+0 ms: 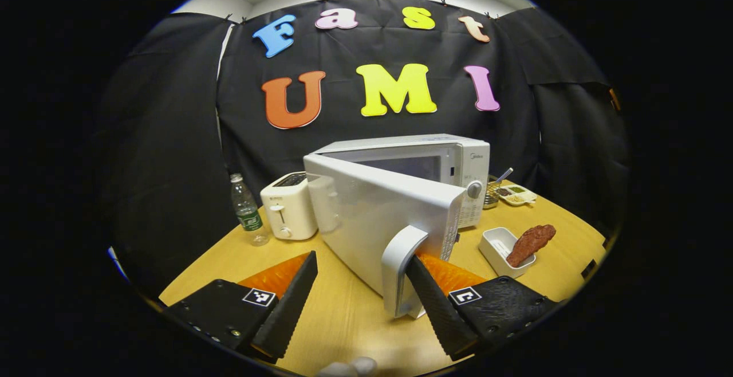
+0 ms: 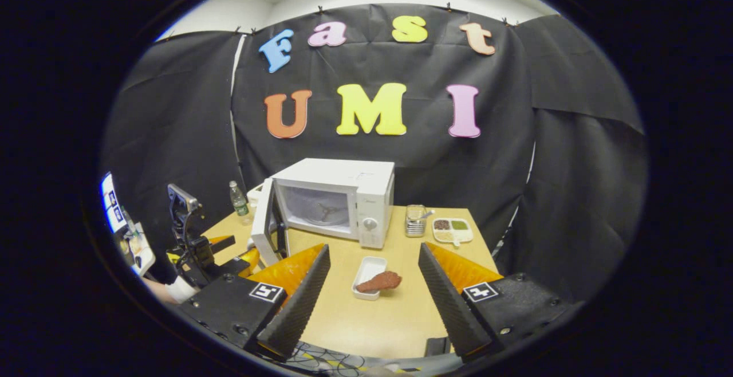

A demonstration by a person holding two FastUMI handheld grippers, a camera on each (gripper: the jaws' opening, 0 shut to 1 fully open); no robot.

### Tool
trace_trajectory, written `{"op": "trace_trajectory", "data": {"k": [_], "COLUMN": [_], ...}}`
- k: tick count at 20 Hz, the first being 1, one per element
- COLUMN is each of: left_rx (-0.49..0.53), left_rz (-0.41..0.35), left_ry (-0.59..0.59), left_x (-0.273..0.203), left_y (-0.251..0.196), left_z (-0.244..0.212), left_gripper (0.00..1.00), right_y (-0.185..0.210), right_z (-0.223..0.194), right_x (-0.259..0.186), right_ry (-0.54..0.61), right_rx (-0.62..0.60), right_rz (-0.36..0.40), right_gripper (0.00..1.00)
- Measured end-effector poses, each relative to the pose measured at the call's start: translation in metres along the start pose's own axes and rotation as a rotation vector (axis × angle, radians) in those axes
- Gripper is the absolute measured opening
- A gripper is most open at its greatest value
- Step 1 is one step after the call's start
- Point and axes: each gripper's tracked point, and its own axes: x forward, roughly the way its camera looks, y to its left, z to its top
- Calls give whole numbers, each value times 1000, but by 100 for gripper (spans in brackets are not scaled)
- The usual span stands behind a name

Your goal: Open the microwave oven with the left hand, put the food in, and close the microwave oven.

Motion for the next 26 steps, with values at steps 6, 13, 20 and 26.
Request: {"op": "trace_trajectory", "data": {"k": [6,13,20,26], "left_rx": [32,-8,19,-5], "left_rz": [63,167,207,142], "left_ry": [22,61,66,-11], "left_x": [-25,-53,-92,-112], "left_y": [67,147,174,129], "left_z": [-15,-38,-37,7], "left_gripper": [94,94,94,94], "right_y": [39,72,55,-10], "right_z": [-11,-28,-64,-126], "right_x": [9,28,55,101], "right_ry": [19,42,78,202], "right_rx": [15,43,105,185], "right_rz": [50,88,74,8], "right_gripper": [99,99,99,99]}}
